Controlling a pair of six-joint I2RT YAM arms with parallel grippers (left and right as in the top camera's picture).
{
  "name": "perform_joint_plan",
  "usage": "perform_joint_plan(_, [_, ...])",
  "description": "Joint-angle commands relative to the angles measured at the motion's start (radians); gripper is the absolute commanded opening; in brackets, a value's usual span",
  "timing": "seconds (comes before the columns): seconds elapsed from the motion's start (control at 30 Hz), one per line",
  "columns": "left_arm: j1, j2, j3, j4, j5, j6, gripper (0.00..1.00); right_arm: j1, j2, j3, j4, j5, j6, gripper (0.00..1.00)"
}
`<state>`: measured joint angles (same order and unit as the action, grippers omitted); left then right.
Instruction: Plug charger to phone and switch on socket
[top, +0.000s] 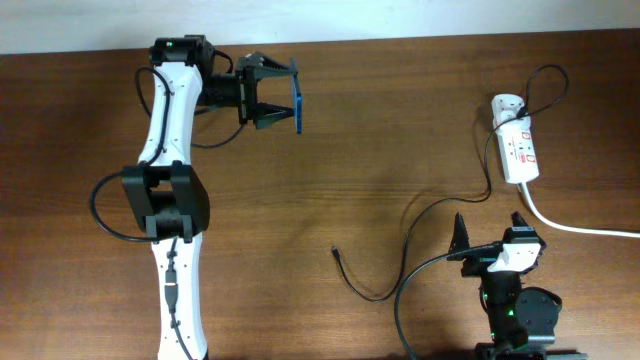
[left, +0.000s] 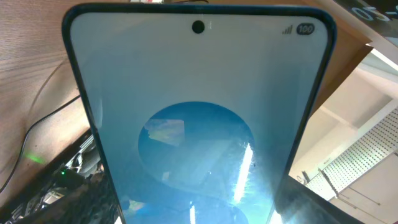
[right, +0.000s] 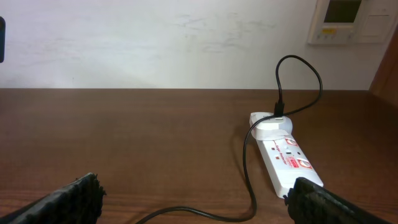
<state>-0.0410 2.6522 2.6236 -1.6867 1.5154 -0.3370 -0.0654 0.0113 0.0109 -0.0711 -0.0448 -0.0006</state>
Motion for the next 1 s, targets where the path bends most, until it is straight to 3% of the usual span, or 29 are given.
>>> perform_joint_plan(0.0, [0.001, 0.005, 0.029, -0.002, 0.059, -0.006, 0.78, 0.006, -0.006, -0.005, -0.005, 0.005, 0.005, 0.98])
perform_joint_plan(0.97, [0.000, 0.005, 0.029, -0.002, 0.059, -0.034, 0.77, 0.006, -0.006, -0.005, -0.005, 0.005, 0.005, 0.98])
